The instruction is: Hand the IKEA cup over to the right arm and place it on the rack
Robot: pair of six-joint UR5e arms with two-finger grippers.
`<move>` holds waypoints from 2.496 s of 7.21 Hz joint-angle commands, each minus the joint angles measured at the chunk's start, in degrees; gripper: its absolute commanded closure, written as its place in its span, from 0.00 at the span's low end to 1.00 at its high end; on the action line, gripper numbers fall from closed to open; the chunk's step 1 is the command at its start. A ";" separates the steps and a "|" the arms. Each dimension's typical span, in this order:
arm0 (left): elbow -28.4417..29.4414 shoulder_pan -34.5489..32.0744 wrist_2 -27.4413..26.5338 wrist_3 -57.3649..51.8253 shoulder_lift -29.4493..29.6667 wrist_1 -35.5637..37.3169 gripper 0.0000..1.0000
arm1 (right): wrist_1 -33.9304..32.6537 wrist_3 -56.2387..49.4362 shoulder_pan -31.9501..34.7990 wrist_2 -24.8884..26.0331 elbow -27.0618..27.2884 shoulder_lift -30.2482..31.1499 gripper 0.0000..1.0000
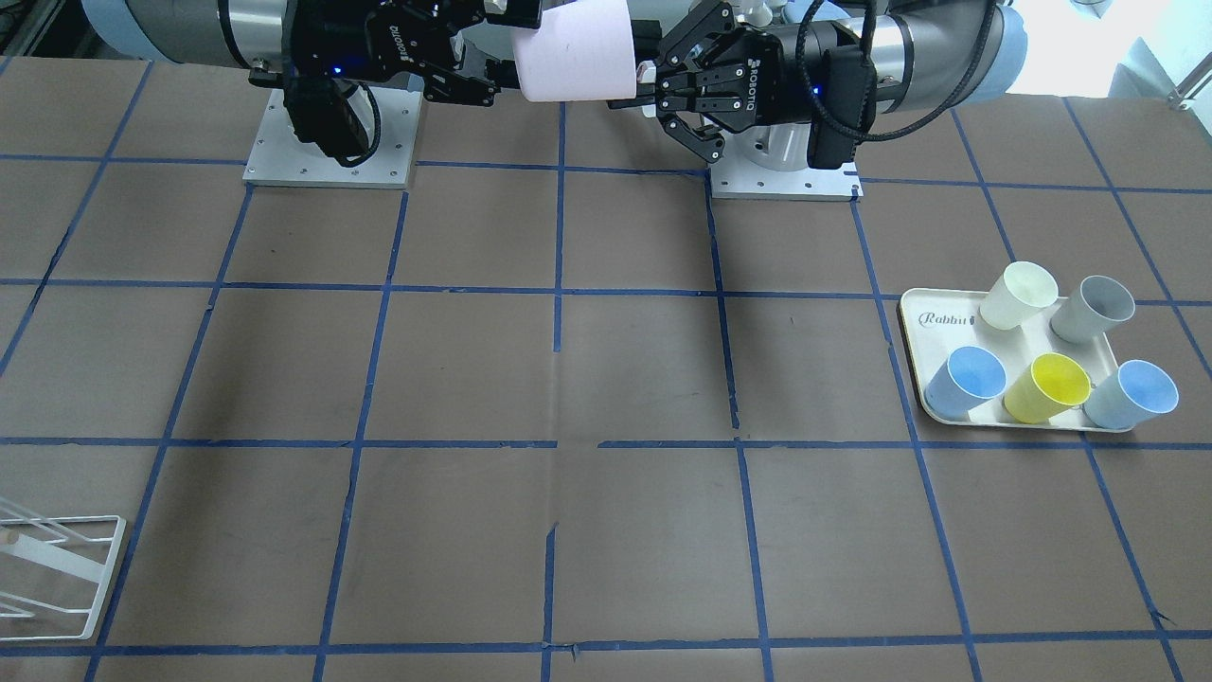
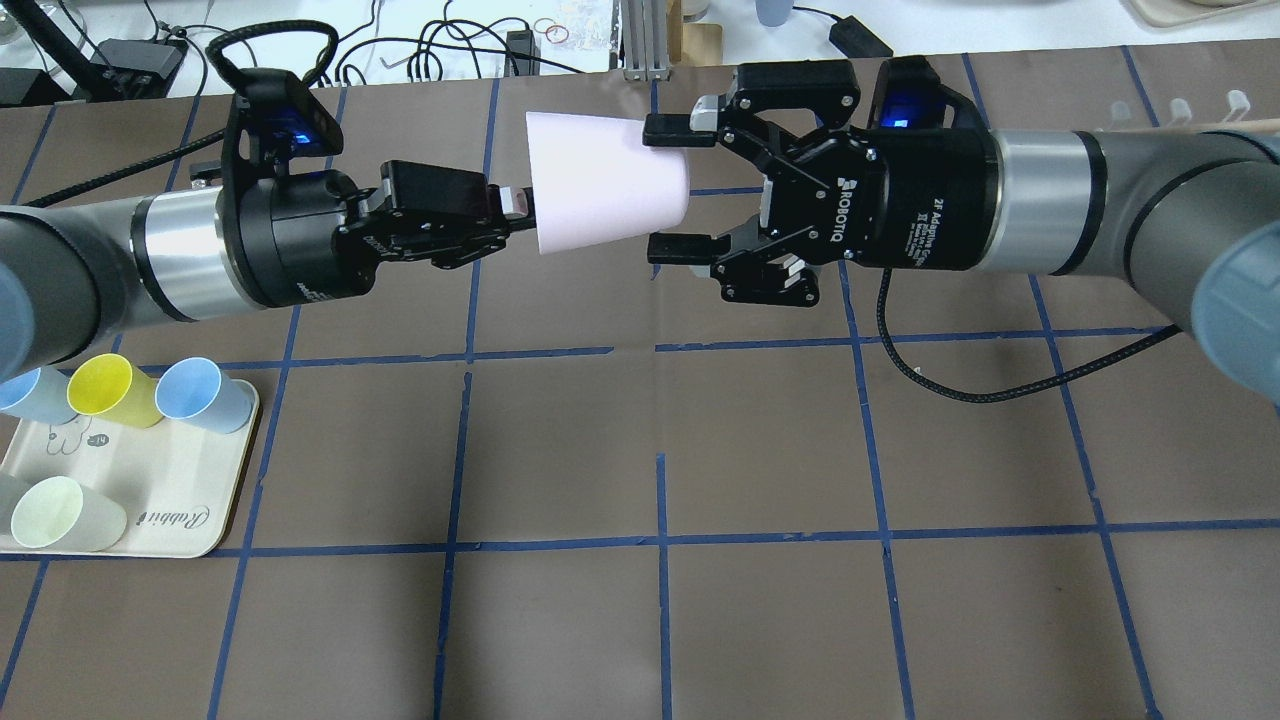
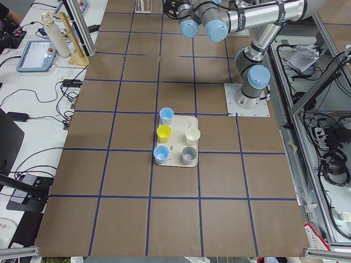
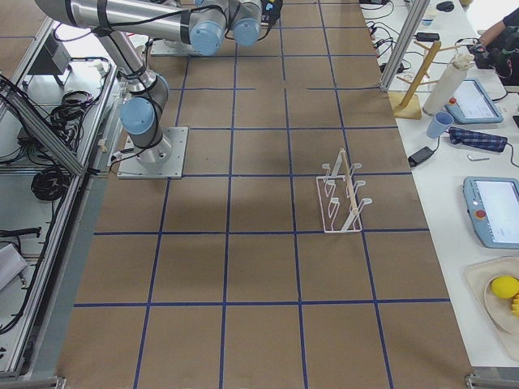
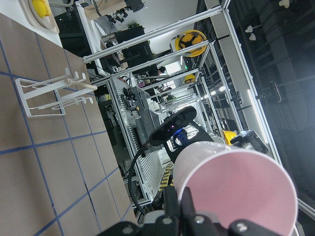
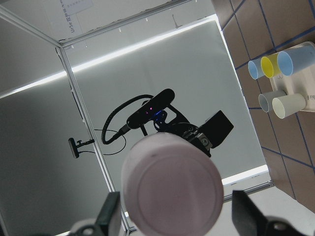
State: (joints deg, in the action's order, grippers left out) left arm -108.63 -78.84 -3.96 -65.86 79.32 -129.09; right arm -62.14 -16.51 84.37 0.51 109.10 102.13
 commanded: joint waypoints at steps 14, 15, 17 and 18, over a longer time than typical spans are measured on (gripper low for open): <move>5.46 5.01 -35.95 21.41 1.72 16.87 0.00 | -0.96 1.57 -15.20 28.95 -8.18 -0.52 0.97; 5.45 4.92 -39.33 24.78 2.50 20.95 0.00 | -1.31 1.48 -15.55 35.37 -10.46 -0.61 0.97; 5.45 0.65 -52.74 35.30 5.40 34.45 0.00 | -5.49 0.26 -20.10 54.05 -12.42 -0.53 0.97; 6.15 -3.91 -57.86 42.67 6.98 41.31 0.00 | -12.06 -0.10 -20.82 64.77 -12.25 -0.52 0.97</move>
State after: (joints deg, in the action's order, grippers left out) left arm -103.02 -78.15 -54.64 -31.35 84.42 -96.20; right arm -67.89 -16.00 65.13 52.67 97.17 101.56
